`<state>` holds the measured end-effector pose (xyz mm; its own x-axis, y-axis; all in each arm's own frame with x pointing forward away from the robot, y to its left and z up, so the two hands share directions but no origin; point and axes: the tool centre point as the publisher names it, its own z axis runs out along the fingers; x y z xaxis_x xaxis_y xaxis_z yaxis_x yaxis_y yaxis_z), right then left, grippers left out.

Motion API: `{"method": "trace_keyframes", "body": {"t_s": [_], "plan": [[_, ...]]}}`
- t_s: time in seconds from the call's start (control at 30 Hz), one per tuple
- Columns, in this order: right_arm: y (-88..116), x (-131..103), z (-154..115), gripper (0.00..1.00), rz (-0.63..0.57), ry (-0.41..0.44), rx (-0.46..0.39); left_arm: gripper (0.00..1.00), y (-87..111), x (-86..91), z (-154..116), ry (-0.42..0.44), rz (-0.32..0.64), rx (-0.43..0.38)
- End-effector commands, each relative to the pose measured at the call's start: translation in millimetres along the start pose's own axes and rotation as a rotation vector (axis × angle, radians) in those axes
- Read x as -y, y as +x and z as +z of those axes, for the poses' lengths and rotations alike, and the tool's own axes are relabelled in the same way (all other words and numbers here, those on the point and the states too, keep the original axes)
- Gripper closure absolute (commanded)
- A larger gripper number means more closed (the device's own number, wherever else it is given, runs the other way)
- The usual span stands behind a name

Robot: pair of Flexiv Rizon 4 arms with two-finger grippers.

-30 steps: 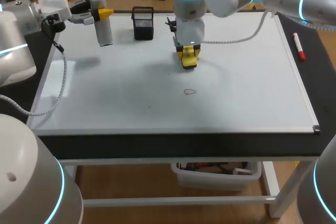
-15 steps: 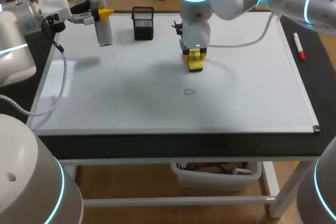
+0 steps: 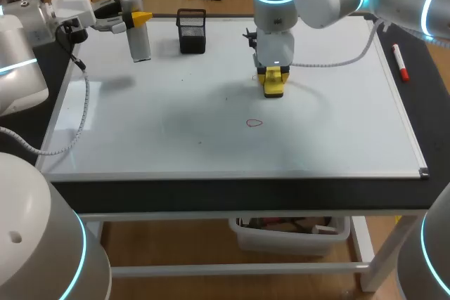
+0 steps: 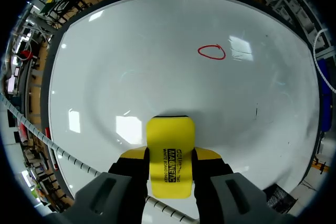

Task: Pick up the inspection probe, press it on each red-marked spot on the whiteboard one by one, put down the probe, pick up the eraser, and wipe off all the red marks.

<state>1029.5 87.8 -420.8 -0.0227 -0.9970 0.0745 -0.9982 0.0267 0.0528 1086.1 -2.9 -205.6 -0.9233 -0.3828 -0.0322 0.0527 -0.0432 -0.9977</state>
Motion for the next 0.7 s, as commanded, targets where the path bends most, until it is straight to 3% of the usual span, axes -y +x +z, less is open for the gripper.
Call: {"method": "trace_keyframes", "body": {"t_s": [0.03, 0.23, 0.33, 0.53, 0.7], "plan": [[10.4, -2.6, -0.1, 1.00, 0.005, 0.004, 0.001, 1.00, 0.1, -0.1, 0.2, 0.003, 0.002, 0.001], [16.5, -2.4, -4.3, 1.00, 0.023, 0.007, 0.003, 1.00, 0.1, -0.1, 0.2, 0.003, 0.002, 0.001], [14.4, 1.4, -18.2, 1.00, 0.026, 0.011, 0.049, 1.00, 0.1, -0.1, 0.2, 0.003, 0.002, 0.001], [-5.3, 19.8, -48.5, 1.00, -0.011, 0.067, 0.068, 1.00, 0.1, -0.1, 0.2, 0.003, 0.002, 0.001], [-28.5, 33.5, -49.6, 1.00, -0.038, 0.078, 0.068, 1.00, 0.1, -0.1, 0.2, 0.003, 0.002, 0.001]]}}
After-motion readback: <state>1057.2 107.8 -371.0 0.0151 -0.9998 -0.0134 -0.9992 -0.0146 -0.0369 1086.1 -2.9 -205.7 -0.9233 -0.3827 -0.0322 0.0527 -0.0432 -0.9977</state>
